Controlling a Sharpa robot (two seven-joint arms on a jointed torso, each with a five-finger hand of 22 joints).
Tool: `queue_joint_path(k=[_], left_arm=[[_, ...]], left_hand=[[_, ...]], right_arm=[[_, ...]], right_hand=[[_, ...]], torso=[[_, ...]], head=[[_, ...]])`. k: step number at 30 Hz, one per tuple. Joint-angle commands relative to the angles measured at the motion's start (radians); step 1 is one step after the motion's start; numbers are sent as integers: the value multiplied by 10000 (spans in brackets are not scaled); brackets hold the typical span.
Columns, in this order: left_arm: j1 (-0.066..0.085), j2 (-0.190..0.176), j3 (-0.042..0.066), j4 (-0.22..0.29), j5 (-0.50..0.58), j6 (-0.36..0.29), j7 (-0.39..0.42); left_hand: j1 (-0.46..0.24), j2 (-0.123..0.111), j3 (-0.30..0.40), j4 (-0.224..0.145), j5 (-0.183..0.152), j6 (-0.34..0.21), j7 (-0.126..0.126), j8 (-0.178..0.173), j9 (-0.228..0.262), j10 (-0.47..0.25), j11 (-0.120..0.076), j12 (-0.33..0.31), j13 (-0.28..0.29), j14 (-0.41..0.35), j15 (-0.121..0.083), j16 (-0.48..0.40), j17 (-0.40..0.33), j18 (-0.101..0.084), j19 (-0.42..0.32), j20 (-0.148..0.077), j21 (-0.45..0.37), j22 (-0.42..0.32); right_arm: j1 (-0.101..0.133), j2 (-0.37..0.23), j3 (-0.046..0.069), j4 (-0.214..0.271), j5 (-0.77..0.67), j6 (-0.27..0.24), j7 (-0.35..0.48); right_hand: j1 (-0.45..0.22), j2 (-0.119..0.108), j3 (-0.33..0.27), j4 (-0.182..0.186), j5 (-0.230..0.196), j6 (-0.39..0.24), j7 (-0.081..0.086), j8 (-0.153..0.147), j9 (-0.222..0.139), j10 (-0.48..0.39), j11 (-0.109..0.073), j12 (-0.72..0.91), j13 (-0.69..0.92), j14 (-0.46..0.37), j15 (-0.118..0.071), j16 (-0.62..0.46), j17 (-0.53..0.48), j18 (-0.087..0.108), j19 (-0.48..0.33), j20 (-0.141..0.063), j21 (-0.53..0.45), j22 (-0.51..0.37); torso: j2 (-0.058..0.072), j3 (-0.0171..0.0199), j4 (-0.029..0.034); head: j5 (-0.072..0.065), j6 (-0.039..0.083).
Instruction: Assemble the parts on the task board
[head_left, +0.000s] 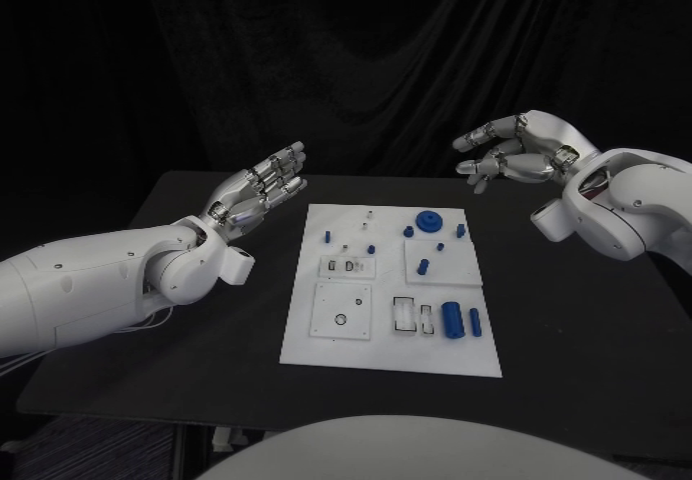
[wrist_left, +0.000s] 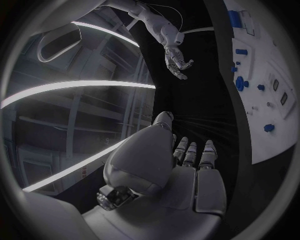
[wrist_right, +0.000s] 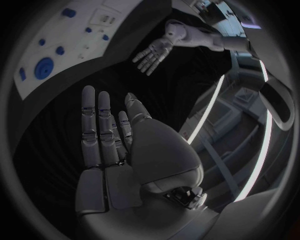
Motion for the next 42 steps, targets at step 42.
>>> queue_joint_path(k=[42], left_arm=[[93, -549, 9, 794, -118, -377, 1904]], left_hand=[[187, -106, 382, -125, 246, 88, 125, 22, 13, 106, 268, 190, 30, 13, 164, 19, -6, 177, -83, 99, -30, -27]], right_arm=[[504, 15, 7, 839, -9956, 1941, -3751]], right_hand=[[-1253, -2079, 3845, 412, 1206, 1090, -692, -1680, 505, 3034, -617, -1977, 79, 1383, -715, 4318, 2779, -717, 2580, -612, 6494, 8273]], torso=[[1866, -245, 1168]], head=[[-1592, 505]])
